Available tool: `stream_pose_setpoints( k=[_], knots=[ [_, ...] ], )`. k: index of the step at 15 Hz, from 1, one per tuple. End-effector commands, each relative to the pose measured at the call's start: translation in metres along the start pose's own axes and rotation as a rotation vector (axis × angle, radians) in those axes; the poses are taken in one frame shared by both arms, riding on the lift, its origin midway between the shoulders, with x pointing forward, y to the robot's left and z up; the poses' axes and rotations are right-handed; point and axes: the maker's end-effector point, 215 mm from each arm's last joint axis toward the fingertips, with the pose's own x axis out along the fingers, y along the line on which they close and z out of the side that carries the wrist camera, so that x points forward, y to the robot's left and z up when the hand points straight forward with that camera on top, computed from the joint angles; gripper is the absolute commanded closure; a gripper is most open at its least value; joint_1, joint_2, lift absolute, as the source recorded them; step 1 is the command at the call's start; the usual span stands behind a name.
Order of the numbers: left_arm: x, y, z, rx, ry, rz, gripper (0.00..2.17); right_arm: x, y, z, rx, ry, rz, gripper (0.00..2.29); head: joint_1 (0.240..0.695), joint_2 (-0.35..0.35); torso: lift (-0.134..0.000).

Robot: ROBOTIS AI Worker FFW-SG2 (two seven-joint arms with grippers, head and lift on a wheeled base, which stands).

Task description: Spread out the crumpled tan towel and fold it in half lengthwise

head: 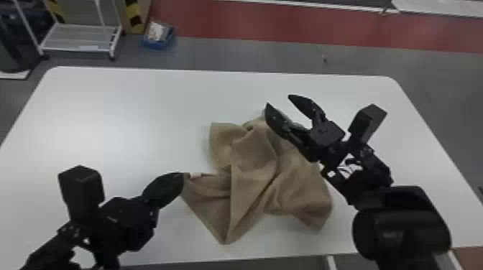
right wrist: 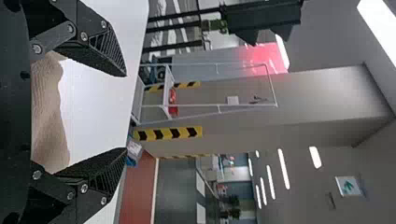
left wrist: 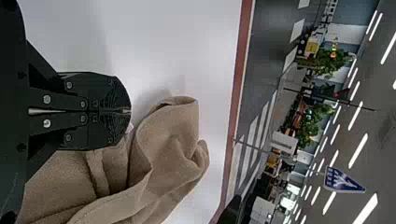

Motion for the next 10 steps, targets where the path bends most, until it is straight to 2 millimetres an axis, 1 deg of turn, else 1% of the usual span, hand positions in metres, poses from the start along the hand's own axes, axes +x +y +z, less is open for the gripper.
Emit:
stream_pose_setpoints(
  k=[1, 2, 3, 4, 5, 6, 7, 8, 9, 10],
  knots=[
    [0.002, 0.002, -0.004, 0.001, 0.008, 0.003, 1.90, 0.042, 0.025, -0.026, -0.013, 0.118, 0.102, 0.40, 0.695, -0.055, -0.125],
    [0.002, 0.001, -0.005, 0.000, 0.009, 0.002, 1.90, 0.052, 0.035, -0.035, 0.002, 0.170, 0.156, 0.40, 0.695, -0.031, -0.125],
    [0.002, 0.002, -0.005, 0.003, 0.010, 0.004, 1.90, 0.058, 0.043, -0.044, 0.012, 0.223, 0.191, 0.40, 0.695, -0.009, -0.125],
    [0.003, 0.003, -0.006, 0.005, 0.013, 0.004, 1.90, 0.061, 0.053, -0.057, 0.017, 0.290, 0.221, 0.40, 0.695, 0.008, -0.125],
    [0.003, 0.003, -0.006, 0.005, 0.013, 0.004, 1.90, 0.059, 0.057, -0.072, 0.022, 0.360, 0.232, 0.41, 0.695, 0.024, -0.125],
    [0.003, 0.004, -0.006, 0.005, 0.013, 0.005, 1.90, 0.056, 0.057, -0.081, 0.021, 0.404, 0.231, 0.41, 0.695, 0.045, -0.125],
    [0.003, 0.004, -0.007, 0.005, 0.014, 0.005, 1.90, 0.055, 0.057, -0.082, 0.023, 0.419, 0.238, 0.41, 0.695, 0.051, -0.125],
    [0.004, 0.005, -0.007, 0.007, 0.015, 0.006, 1.90, 0.051, 0.060, -0.091, 0.046, 0.473, 0.256, 0.50, 0.695, 0.053, -0.125],
    [0.005, 0.006, -0.007, 0.007, 0.015, 0.007, 1.90, 0.047, 0.061, -0.101, 0.061, 0.526, 0.261, 0.71, 0.695, 0.055, -0.125],
    [0.006, 0.007, -0.006, 0.009, 0.014, 0.008, 1.90, 0.047, 0.064, -0.104, 0.060, 0.541, 0.263, 1.13, 0.695, 0.057, -0.125]
  ],
)
